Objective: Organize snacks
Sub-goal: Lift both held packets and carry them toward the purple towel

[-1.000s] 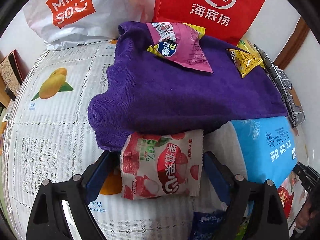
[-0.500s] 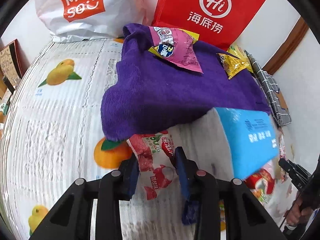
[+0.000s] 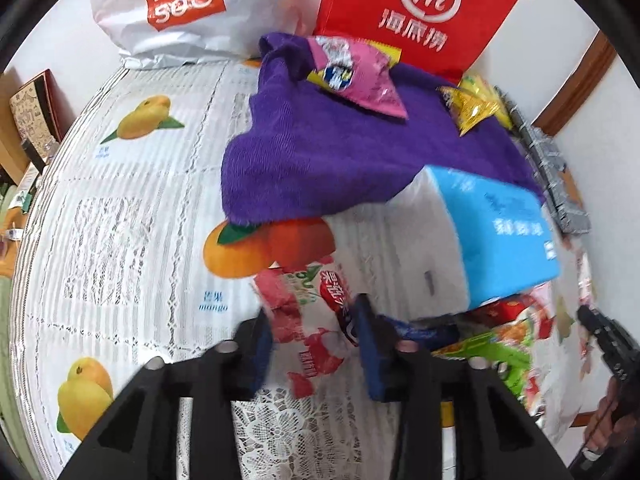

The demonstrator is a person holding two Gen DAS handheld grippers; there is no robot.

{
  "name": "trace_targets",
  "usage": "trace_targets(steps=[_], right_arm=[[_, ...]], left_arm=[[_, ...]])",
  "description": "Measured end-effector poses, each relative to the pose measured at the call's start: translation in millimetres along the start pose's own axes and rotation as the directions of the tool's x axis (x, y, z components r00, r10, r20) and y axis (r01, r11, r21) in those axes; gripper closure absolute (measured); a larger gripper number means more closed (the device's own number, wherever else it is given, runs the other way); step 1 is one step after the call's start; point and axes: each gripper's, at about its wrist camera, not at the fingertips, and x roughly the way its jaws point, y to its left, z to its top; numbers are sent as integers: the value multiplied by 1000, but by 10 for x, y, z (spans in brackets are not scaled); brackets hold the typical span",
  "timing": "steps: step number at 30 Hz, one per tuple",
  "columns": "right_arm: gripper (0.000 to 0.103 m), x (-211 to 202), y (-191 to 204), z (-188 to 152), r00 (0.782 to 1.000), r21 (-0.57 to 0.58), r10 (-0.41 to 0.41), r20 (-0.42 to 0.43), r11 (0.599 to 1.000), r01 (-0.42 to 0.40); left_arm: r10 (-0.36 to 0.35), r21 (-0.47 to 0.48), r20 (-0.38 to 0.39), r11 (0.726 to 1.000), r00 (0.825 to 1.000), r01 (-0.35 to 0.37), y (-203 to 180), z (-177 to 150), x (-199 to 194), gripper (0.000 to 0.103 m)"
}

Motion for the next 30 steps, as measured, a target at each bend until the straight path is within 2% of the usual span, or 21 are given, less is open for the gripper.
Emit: trace_targets(steps=[4,5,7,14,17,20,30], right_arm=[[82,20,-16,-23,1000,9,0,-11,1000,1],[82,28,-16,-26,1000,11,-1,-14,1000,1],[82,39,-12,-43,1000,12,1,-20,1000,-1],[82,-6,84,-60,1000,-8,7,-6,1000,-7],[82,-47,134,-68,1000,-13,15,5,1000,-15],[82,-106,189,-74,1000,-22,24,19,999,-24],[82,-336,390,-98,996,-64,55,66,997,-51]], left_arm=[[50,14,7,999,999,-50,-41,-20,92,50],[69,17,8,997,998,-69,-58,-11,104,50],[80,11,13,997,997,-80,-64,0,98,57],[36,-15,56,999,998,-35,22,5,-109,79],[21,-26,73,999,997,-20,66,-31,-215,83],[3,-34,87,999,996,0,92,-80,-313,87],[-16,-18,138,1000,990,19,43,-281,-636,87]])
